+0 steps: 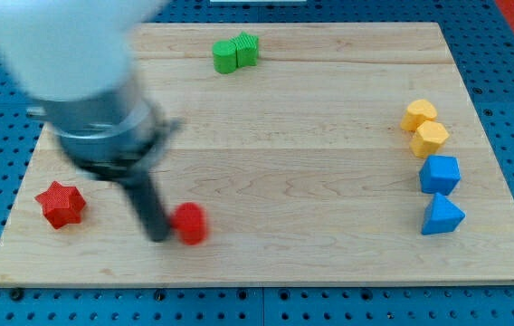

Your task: Move the red circle down of the line of blocks

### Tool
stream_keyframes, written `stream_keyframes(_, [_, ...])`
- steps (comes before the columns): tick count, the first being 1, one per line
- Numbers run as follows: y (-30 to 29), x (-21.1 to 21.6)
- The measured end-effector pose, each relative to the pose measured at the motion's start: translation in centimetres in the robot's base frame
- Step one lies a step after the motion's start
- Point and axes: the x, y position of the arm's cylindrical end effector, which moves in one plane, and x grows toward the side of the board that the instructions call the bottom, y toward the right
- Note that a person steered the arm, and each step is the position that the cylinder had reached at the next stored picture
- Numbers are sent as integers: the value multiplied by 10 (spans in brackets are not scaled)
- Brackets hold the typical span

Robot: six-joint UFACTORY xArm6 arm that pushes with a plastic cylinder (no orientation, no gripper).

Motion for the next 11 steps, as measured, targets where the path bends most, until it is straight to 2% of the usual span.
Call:
stream_keyframes(1, [79,4])
stream_keyframes(2, [38,-29])
stream_keyframes(3, [114,-26])
stream_keyframes(4, [137,2])
stream_keyframes(5, [185,10])
stream_keyframes(6, [124,-9])
stream_keyframes(7, [154,-41])
stream_keyframes(8, [180,-40])
stream_keyframes(11, [226,20])
